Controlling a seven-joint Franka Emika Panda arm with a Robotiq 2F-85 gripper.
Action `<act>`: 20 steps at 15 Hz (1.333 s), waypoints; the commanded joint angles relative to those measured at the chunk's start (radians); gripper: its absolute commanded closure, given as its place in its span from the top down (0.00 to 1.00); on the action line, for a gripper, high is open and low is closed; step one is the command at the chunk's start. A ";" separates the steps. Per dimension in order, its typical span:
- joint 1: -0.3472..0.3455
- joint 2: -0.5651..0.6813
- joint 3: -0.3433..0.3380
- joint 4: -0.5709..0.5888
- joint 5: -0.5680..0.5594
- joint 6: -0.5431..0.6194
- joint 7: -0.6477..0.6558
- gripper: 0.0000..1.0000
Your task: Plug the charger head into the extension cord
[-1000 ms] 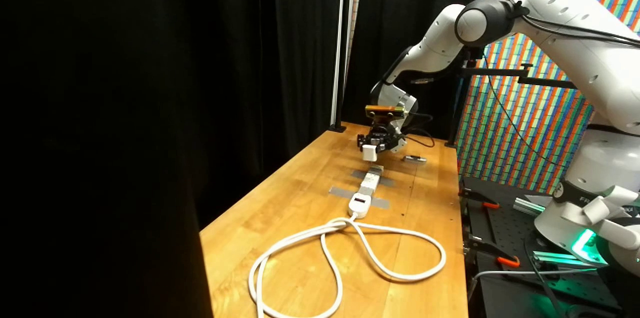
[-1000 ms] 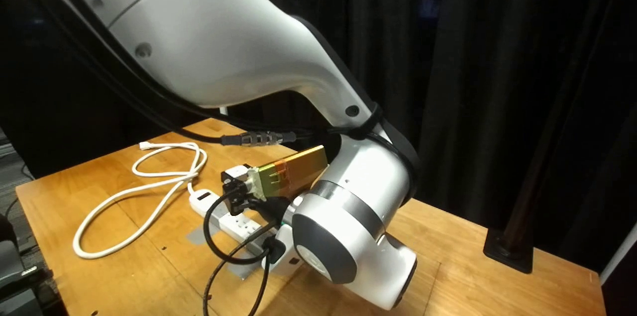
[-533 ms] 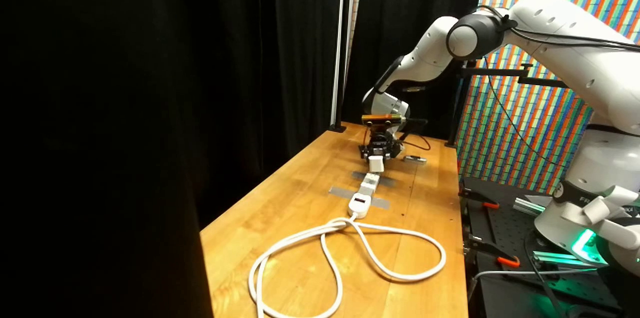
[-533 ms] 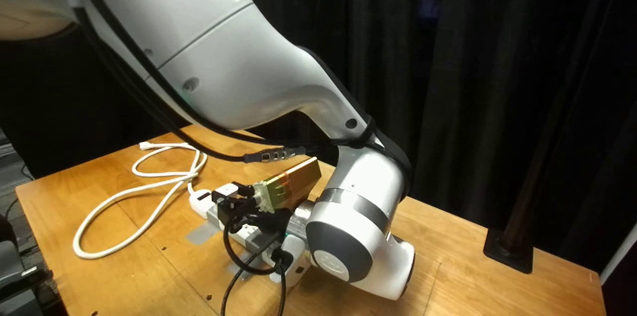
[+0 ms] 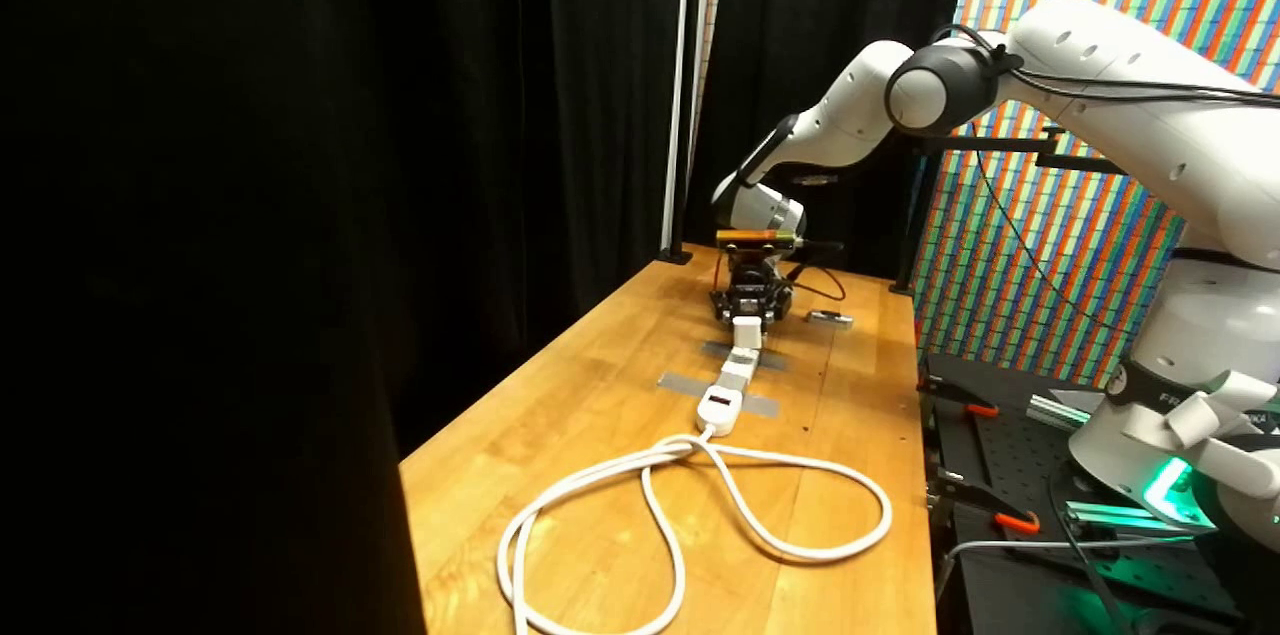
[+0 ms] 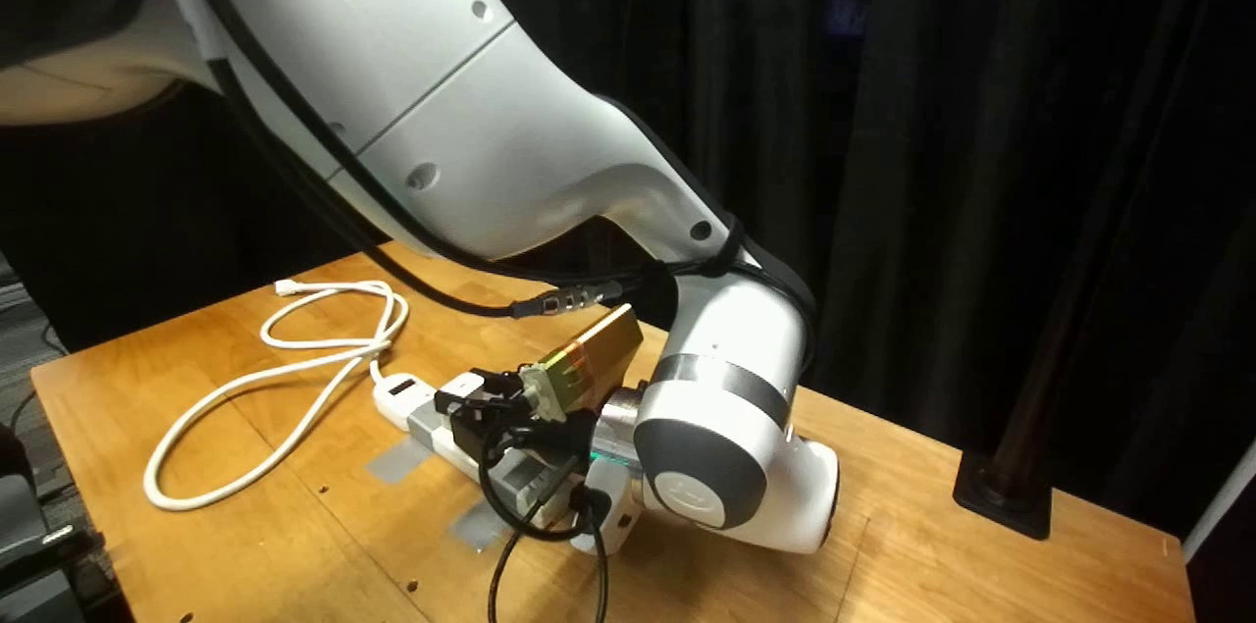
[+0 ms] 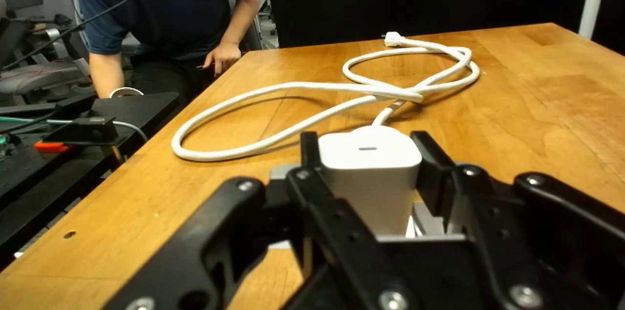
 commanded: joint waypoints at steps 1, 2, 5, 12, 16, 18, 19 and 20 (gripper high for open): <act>-0.003 0.037 -0.003 0.071 -0.006 -0.009 -0.052 0.23; -0.007 0.045 0.001 0.078 0.000 -0.008 -0.062 0.23; -0.010 0.065 0.006 0.089 0.002 -0.007 -0.080 0.23; -0.011 0.076 0.003 0.088 -0.006 -0.001 -0.133 0.23; -0.010 0.066 -0.003 0.067 -0.007 0.015 -0.168 0.23; -0.008 0.058 -0.007 0.053 -0.005 0.027 -0.188 0.23; -0.009 0.057 -0.008 0.050 -0.005 0.028 -0.194 0.23; -0.010 0.055 -0.010 0.044 -0.003 0.031 -0.195 0.23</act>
